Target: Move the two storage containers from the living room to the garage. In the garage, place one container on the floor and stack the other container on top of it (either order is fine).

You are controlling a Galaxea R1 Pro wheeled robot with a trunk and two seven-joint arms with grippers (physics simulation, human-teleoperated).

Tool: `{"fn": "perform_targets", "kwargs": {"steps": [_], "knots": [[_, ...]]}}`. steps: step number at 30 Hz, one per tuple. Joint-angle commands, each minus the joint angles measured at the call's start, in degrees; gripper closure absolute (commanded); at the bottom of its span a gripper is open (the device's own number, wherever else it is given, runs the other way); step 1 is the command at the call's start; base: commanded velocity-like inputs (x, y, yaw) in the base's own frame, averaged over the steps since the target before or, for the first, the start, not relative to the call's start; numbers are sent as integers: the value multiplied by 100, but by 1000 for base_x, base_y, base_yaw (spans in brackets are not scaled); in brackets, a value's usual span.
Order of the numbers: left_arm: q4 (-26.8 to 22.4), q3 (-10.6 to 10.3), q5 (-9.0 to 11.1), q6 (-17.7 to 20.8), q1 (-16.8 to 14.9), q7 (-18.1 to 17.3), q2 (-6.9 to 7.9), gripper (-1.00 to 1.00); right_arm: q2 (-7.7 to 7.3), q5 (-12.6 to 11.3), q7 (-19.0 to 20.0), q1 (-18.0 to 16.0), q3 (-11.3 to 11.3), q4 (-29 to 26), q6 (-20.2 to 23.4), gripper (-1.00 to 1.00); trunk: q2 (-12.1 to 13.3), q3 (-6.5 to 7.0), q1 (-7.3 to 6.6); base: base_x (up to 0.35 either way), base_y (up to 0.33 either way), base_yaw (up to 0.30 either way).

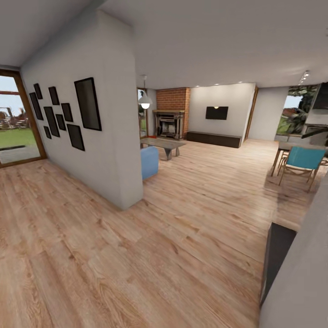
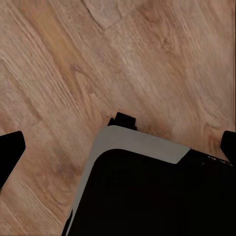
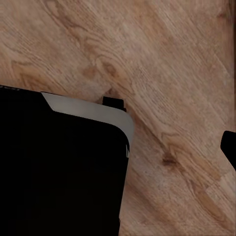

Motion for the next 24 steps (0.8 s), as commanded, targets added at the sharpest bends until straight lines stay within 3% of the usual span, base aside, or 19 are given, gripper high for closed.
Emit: {"fn": "perform_targets", "kwargs": {"steps": [1,6,24], "knots": [[-4,-49,45,-13,-2,14,0,-100,2,-49,-3,-8,49,16,-31,-100,-4,-7,3,322,0,-243],[-2,-49,45,-19,-2,14,0,-100,-8,-62,-9,-8,37,16,-47,-100,-4,-7,3,322,0,-135],[1,-49,45,-16,-2,14,1,-100,-23,-48,6,-8,54,16,-40,-100,-4,-7,3,322,0,-5]]}}
